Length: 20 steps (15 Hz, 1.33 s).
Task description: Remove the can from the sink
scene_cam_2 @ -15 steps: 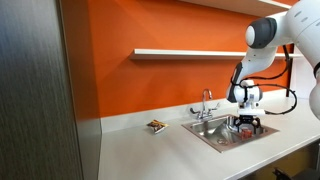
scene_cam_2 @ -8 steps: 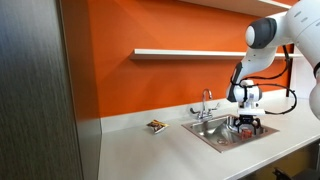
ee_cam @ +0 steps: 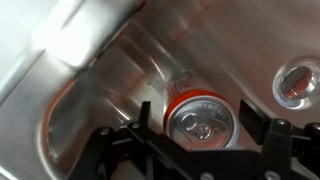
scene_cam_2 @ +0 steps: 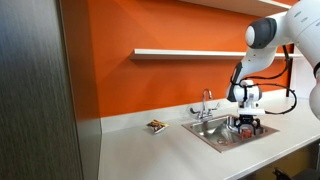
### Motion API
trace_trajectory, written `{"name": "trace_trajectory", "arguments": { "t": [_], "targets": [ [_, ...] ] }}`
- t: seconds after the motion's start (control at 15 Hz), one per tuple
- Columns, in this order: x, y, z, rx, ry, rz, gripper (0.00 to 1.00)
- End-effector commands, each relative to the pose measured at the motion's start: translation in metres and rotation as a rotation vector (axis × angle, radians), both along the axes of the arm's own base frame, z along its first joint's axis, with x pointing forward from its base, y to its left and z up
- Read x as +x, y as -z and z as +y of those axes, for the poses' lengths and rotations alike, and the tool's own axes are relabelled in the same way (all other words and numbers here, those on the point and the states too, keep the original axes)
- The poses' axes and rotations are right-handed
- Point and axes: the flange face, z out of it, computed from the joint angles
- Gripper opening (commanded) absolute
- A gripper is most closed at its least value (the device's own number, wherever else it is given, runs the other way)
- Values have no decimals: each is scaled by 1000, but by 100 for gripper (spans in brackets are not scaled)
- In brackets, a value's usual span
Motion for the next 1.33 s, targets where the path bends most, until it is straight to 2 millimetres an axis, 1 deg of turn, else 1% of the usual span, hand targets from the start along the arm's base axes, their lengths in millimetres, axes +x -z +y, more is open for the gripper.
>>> {"name": "trace_trajectory", "arguments": {
  "t": [0.0,0.07,0.2,0.6,1.0,1.27],
  "targets": [
    [3,-4,-4,22,13,-3,60],
    [3,-4,-4,22,15,-2,51],
    [4,-4,-4,21,15,-6,38],
    [4,-4,-3,24,17,-5,38],
    [3,-23,-1,11,29,-6,38],
    [1,-43,1,1,41,-10,38]
  ]
}}
